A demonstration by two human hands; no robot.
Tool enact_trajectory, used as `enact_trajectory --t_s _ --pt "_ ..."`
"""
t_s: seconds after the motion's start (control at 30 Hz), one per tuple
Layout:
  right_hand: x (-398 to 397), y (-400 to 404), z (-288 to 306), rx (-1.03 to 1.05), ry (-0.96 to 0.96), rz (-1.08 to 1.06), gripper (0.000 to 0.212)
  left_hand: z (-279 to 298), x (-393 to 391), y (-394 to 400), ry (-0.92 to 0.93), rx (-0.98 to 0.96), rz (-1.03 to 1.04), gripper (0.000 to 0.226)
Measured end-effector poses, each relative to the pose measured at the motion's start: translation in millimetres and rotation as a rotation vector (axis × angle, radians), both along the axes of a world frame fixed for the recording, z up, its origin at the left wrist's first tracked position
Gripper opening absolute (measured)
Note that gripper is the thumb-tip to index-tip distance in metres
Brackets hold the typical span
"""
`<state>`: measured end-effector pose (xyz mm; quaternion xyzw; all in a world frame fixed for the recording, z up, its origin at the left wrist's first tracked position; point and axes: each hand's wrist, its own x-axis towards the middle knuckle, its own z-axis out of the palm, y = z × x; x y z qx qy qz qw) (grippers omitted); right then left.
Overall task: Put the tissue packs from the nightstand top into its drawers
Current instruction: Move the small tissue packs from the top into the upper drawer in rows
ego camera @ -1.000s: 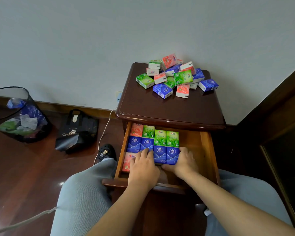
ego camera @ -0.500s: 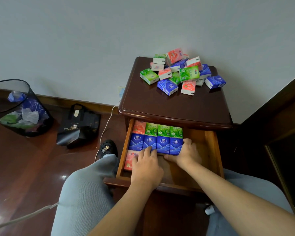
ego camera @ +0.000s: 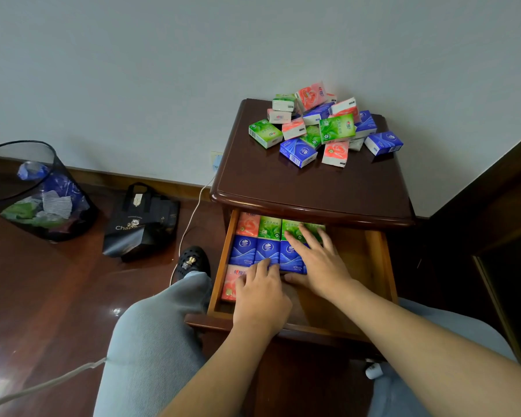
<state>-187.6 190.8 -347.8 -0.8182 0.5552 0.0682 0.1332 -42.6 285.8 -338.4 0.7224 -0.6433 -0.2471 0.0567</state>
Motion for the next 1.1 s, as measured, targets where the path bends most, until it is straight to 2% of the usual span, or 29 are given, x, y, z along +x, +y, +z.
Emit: enact_trajectory --t_s 0.3,0.6,0.67,0.77,0.87,1.1 --pt "2 -5 -4 0.001 -0.103 -0.071 0.098 4 -1 1 0.002 -0.004 0.009 0.063" --pt "-10 -7 -8 -0.004 -0.208 -0.059 0.121 7 0 1 0.012 0.011 0.010 0.062" --pt "-14 5 -12 -0.080 -0.221 -0.127 0.125 7 1 1 0.019 0.019 0.008 0.062" --pt "-20 21 -19 -0.149 -0.241 -0.389 0.129 8 1 0 0.025 0.021 0.008 0.063" --pt "-28 21 -21 -0.072 -0.322 -0.550 0.119 9 0 0 0.027 0.027 0.010 0.064" --pt "-27 14 -19 0.002 -0.475 -0.592 0.095 11 0 1 0.024 0.035 0.013 0.065"
